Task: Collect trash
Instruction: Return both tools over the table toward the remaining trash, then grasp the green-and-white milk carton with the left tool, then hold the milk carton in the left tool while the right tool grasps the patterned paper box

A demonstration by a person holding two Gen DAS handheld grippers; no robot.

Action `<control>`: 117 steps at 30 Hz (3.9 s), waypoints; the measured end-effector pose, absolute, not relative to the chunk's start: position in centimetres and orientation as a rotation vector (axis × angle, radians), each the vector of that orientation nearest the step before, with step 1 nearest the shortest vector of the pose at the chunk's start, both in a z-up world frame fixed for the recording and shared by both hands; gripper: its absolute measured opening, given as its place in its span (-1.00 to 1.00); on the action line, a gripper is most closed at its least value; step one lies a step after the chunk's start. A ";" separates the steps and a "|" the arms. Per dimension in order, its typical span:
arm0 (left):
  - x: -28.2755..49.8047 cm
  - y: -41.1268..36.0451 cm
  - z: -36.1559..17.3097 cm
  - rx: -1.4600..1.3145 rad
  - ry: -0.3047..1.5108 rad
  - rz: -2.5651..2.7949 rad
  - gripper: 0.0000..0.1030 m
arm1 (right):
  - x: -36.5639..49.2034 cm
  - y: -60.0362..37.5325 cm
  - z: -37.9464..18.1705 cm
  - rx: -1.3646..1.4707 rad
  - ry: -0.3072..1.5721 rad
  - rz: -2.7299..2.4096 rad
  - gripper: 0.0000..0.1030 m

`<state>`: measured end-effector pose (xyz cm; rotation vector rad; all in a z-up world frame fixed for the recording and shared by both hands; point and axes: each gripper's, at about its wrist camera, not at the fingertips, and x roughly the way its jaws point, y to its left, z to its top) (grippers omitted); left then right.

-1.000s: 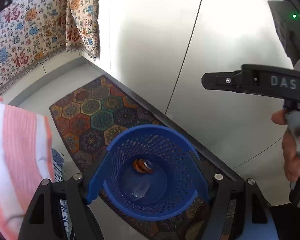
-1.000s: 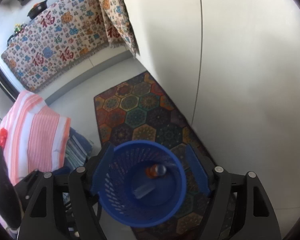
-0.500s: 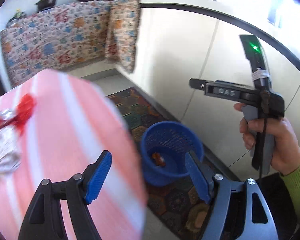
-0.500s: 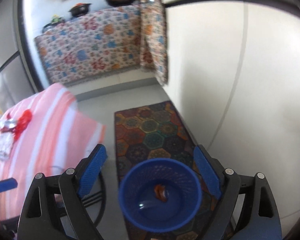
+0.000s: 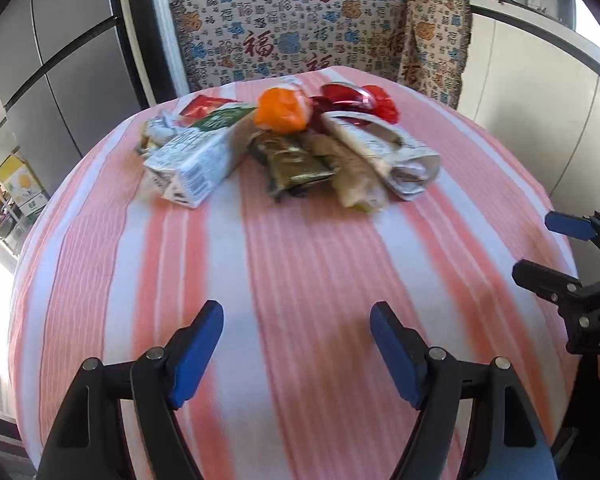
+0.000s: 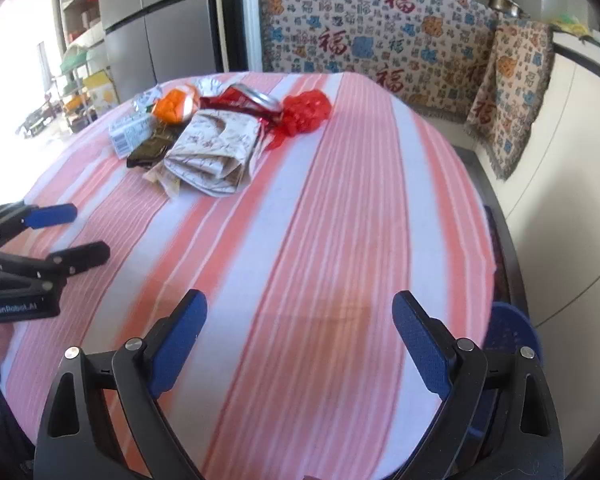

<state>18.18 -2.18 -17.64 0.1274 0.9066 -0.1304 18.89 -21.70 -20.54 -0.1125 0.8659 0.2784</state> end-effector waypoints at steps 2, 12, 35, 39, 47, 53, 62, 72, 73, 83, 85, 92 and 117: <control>19.3 -0.6 -17.7 0.093 0.907 -0.131 0.63 | 19.7 -20.7 -21.1 -0.127 0.886 0.258 0.84; 21.9 1.5 -18.0 0.086 0.930 -0.165 0.98 | 22.1 -18.8 -22.0 -0.082 0.901 0.198 0.99; 22.3 2.7 -17.8 0.128 0.934 -0.252 1.00 | 22.4 -18.9 -21.7 -0.073 0.893 0.192 0.99; 24.7 4.8 -17.7 0.128 0.938 -0.247 1.00 | 22.4 -18.8 -21.7 -0.074 0.893 0.192 0.99; 30.8 6.7 -17.4 0.144 0.929 -0.260 1.00 | 22.4 -18.9 -21.7 -0.073 0.892 0.192 0.99; 32.2 5.7 -16.2 0.199 0.870 -0.307 0.96 | 22.4 -18.9 -21.8 -0.074 0.892 0.192 0.99; 30.3 5.4 -16.3 0.190 0.871 -0.277 0.01 | 22.4 -18.9 -21.8 -0.073 0.890 0.192 0.99; 20.8 7.5 -16.8 0.005 0.912 -0.143 0.01 | 22.3 -18.9 -21.8 -0.072 0.889 0.191 0.99; 20.3 7.6 -16.9 -0.002 0.910 -0.139 0.01 | 22.3 -18.9 -21.8 -0.072 0.889 0.191 0.99; 20.7 6.4 -18.0 0.051 0.899 -0.110 0.65 | 22.1 -19.2 -21.8 -0.070 0.885 0.179 0.99; 20.6 6.5 -18.1 0.044 0.899 -0.112 0.66 | 22.0 -19.1 -21.9 -0.075 0.882 0.173 0.99; 20.5 6.7 -18.2 0.047 0.900 -0.112 0.68 | 20.8 -16.5 -20.0 -0.226 0.747 0.200 0.97; 20.5 6.7 -18.5 0.049 0.904 -0.115 0.68 | 26.5 -23.5 -19.5 0.248 0.879 0.393 -0.38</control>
